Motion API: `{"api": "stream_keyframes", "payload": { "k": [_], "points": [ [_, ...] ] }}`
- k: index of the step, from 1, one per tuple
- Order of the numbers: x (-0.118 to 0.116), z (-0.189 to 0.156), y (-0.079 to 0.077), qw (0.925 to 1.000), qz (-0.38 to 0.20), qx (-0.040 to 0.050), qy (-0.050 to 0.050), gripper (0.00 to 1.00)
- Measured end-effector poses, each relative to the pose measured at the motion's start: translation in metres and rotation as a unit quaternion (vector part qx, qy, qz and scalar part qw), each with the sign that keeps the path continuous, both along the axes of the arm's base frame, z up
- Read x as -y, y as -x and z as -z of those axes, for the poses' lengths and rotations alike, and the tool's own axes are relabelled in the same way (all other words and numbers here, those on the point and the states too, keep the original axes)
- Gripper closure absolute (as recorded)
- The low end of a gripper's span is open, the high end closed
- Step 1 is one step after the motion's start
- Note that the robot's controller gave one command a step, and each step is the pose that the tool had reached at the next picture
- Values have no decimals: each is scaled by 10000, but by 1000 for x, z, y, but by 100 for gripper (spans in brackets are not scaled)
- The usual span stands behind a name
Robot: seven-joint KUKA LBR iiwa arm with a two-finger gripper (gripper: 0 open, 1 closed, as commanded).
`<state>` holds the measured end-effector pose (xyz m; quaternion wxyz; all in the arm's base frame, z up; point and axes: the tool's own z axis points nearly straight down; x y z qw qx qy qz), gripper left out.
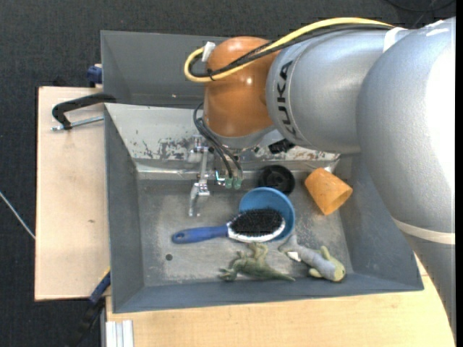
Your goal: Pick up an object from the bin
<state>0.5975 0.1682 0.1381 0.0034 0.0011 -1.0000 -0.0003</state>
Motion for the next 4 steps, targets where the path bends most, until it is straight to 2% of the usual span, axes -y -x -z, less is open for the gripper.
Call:
{"api": "stream_keyframes", "payload": {
  "k": [1, 2, 3, 4],
  "points": [
    [86, 65, 43, 9967, -812, 74, -41, 0],
    [90, 36, 49, 10000, -31, 69, -9, 0],
    [101, 30, 60, 9994, 342, 36, -2, 0],
    [91, 65, 45, 9959, 900, 31, -5, 0]
  ]
}}
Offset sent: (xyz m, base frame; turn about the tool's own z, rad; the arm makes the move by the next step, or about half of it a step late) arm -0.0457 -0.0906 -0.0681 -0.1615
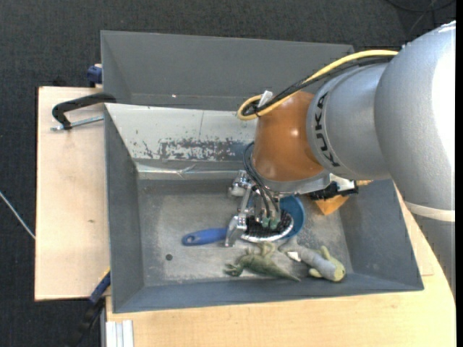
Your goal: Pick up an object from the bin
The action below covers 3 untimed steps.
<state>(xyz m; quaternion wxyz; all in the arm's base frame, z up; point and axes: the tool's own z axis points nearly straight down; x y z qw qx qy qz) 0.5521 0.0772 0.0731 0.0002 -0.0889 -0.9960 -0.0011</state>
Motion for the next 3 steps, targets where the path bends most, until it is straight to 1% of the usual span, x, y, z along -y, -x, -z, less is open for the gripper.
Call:
{"api": "stream_keyframes", "payload": {
  "k": [1, 2, 3],
  "points": [
    [-1, -2, -1, 10000, -6, 9, 3, 0],
    [-2, -3, -1, 10000, -15, 12, -8, 100],
    [-4, -117, -4, 10000, -21, 62, -4, 100]
  ]
}}
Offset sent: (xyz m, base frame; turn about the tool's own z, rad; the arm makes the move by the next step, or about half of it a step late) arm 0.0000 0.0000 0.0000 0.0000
